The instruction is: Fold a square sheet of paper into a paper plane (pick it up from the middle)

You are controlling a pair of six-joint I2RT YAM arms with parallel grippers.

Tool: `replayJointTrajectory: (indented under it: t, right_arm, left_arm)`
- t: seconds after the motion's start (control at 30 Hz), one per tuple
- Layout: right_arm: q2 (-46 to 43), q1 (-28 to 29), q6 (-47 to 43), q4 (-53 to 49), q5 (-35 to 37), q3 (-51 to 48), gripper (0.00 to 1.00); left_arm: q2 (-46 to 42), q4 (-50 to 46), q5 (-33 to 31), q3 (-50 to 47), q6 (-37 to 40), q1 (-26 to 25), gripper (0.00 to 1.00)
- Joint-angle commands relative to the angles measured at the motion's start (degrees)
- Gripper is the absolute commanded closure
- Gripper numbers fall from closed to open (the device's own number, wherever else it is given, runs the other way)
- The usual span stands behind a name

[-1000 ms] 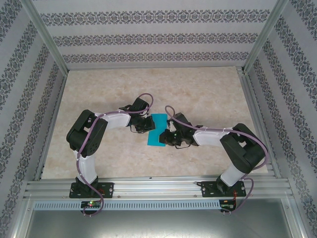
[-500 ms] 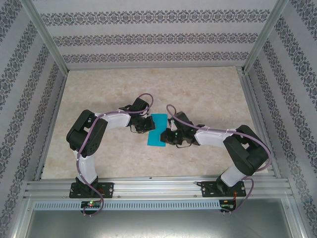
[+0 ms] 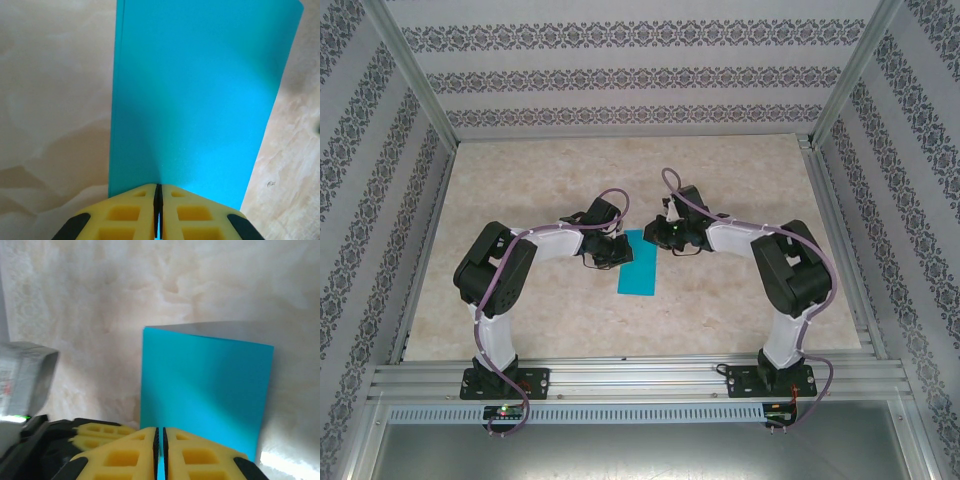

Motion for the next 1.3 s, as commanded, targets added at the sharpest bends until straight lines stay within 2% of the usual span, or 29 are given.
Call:
replayJointTrajectory:
  t: [0.0,0.23,0.6,0.87,1.07,1.27]
  right_arm:
    - [3.1,-0.3,-1.4,-1.2,-1.7,0.9,0.87]
    - [6.9,-0.6,-1.0,-0.8,-2.0,0.6,0.86]
    - [2.6,-2.6,-1.9,-3.3,-3.1,5.5,0.84]
    - [6.1,-3.4,-1.5,-1.5,-3.9,6.4,0.84]
    - [10.3,-3.4,-3.6,-7.4,-0.7,9.5,0.84]
    - [5.1,-4.2,-3.6,-7.7,-3.0,10.3,0.84]
  left_arm:
    - [0.0,-4.9,-1.7,-1.2,1.7,-0.7,0.87]
    - [1.4,-5.0,-1.6,-0.7,1.9,-0.6,0.87]
    - [1.2,-5.2,-1.5,-0.5,1.9,-0.7,0.87]
    - [1.3,-5.4,-1.6,-0.5,2.0,-0.6,0.87]
    - [1.2,-5.3,-1.6,-0.7,2.0,-0.6,0.87]
    - [1.2,-6.4,-2.2,-0.3,2.4,-0.6,0.87]
